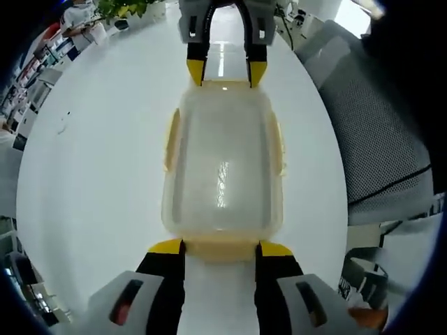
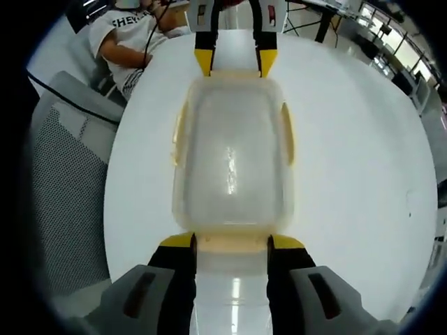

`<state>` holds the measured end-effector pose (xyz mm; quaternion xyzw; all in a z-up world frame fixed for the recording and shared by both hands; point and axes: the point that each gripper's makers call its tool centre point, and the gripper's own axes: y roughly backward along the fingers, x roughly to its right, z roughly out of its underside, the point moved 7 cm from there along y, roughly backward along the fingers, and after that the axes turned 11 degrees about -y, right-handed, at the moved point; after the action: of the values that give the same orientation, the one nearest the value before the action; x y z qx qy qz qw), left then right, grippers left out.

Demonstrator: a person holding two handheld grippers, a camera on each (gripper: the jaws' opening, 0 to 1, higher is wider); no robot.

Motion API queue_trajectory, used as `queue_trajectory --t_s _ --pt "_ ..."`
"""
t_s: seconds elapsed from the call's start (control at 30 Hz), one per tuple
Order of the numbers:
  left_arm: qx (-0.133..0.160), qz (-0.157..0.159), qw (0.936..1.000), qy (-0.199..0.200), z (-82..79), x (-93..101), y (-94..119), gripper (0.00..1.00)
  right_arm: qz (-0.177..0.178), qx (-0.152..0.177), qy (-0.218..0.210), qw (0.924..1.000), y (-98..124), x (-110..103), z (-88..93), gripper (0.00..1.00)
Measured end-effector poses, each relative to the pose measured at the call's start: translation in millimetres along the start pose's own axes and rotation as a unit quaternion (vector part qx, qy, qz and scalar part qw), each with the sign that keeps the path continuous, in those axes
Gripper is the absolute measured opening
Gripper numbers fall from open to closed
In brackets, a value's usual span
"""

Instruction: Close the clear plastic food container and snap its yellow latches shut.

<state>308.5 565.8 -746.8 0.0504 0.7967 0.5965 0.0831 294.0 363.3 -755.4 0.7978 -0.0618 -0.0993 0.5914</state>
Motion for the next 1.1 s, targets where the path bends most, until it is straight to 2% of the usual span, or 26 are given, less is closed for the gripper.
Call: queue_trajectory --t_s 0.17,0.43,0.83,1.1 --pt "0.017 -0.012 0.9998 0.002 -5.0 -0.5 9.8 0.33 0.009 -0.004 0.018 0.9998 11.7 1.7 -0.6 0.36" --pt "0.011 -0.030 0.9995 0.007 -6.0 -2.0 26.4 0.33 0.022 0.001 0.020 0.9996 30.8 1.4 -10.0 0.36" --pt "0.011 -0.029 0.9994 0.013 -16.1 7.1 29.4 0.33 0.026 -0.013 0.029 0.9992 39.0 -4.7 -6.0 0.36" --pt "0.013 -0.034 0.9991 0.020 -22.4 8.0 29.2 0.33 0.025 -0.006 0.029 0.9993 43.7 -3.9 1.6 0.36"
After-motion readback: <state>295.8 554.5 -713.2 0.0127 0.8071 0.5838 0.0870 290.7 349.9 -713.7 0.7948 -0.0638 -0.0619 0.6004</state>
